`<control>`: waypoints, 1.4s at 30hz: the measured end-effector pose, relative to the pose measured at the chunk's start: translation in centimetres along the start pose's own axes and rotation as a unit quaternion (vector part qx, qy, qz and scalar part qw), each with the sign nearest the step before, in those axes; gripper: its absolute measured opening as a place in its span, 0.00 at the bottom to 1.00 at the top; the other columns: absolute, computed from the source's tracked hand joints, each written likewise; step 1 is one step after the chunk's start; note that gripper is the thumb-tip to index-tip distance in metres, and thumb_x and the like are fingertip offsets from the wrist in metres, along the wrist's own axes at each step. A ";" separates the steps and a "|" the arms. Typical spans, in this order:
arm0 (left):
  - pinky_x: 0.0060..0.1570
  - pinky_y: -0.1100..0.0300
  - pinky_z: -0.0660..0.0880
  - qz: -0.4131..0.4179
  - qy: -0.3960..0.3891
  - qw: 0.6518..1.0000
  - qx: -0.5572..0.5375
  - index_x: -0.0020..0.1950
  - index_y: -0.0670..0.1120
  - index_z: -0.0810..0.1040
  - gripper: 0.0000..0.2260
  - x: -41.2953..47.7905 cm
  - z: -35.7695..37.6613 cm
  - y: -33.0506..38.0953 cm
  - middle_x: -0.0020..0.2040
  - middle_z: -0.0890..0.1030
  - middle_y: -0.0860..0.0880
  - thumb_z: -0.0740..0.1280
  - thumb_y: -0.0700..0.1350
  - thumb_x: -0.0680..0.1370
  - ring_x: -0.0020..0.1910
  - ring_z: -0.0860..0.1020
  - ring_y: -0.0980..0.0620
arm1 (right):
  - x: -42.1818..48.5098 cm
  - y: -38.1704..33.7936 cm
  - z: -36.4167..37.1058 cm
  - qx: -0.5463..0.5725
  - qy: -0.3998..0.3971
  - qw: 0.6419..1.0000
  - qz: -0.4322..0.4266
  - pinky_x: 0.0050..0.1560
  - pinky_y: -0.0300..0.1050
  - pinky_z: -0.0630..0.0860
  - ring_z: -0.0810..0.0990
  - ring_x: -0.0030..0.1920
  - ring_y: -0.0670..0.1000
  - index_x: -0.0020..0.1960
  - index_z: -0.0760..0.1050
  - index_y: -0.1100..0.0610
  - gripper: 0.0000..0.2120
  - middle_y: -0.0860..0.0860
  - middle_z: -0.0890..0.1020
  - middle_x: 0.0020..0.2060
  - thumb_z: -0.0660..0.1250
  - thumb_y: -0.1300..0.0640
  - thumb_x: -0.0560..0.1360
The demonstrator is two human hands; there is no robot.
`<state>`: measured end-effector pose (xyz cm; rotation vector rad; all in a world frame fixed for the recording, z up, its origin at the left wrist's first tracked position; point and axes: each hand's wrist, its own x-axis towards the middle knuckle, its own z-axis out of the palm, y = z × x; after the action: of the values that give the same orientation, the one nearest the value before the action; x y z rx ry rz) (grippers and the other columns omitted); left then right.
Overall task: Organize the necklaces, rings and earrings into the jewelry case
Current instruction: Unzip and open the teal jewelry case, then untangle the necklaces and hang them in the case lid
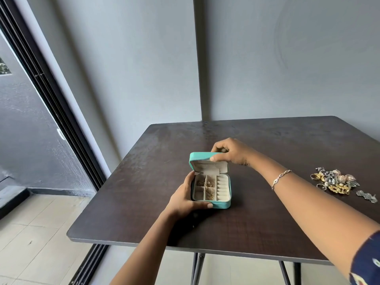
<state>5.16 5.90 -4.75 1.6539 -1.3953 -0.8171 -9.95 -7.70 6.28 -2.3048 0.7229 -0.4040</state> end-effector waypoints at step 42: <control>0.67 0.52 0.68 0.023 0.007 1.000 0.018 0.69 0.59 0.60 0.47 -0.4 -0.3 0.8 0.63 0.74 0.60 0.77 0.60 0.55 0.63 0.73 0.61 | 3.0 6.5 3.5 0.171 0.310 0.917 0.183 0.53 0.51 0.76 0.79 0.48 0.54 0.47 0.77 0.56 0.05 0.54 0.81 0.44 0.68 0.59 0.71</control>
<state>4.97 6.31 -3.96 1.6454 -1.4405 -0.7582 -8.46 -11.68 -0.39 -1.6526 1.2497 -1.0153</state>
